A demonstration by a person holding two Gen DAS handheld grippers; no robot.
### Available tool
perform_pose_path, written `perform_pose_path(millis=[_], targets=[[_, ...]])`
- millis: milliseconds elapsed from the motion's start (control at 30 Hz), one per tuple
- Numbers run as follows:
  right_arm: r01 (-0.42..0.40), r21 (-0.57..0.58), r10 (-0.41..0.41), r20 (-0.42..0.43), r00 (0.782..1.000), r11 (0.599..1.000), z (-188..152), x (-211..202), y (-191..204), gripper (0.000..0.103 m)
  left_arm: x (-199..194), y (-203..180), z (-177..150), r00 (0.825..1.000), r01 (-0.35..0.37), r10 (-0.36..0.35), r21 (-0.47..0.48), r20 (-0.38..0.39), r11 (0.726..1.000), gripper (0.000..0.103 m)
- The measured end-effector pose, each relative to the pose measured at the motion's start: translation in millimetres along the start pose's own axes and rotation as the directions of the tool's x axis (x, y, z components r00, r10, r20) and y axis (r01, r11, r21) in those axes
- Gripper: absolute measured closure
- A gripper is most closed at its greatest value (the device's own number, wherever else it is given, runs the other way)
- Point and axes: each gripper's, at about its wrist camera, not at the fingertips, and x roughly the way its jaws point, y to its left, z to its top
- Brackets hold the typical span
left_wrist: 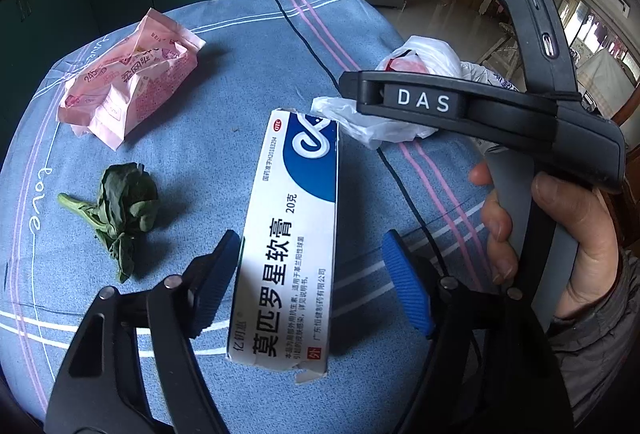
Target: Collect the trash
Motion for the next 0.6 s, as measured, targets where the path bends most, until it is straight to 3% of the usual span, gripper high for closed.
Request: perform_pose_path(millis=[333, 467, 600], targets=[[0.010, -0.004, -0.010, -0.007, 1.000, 1.000, -1.1, 2.2, 1.1, 0.019, 0.0, 0.1, 0.5, 1.000, 0.001, -0.001, 0.002, -0.001, 1.000, 0.029], [0.002, -0.012, -0.002, -0.004, 1.000, 1.000, -1.5, 1.5, 2.2, 0.019, -1.3, 1.4, 0.1, 1.000, -0.004, 0.004, 0.004, 0.001, 1.000, 0.037], [-0.010, -0.014, 0.010, -0.001, 1.000, 1.000, -1.5, 0.8, 2.4, 0.028, -2.7, 4.2, -0.5, 1.000, 0.003, -0.003, -0.004, 0.001, 1.000, 0.039]])
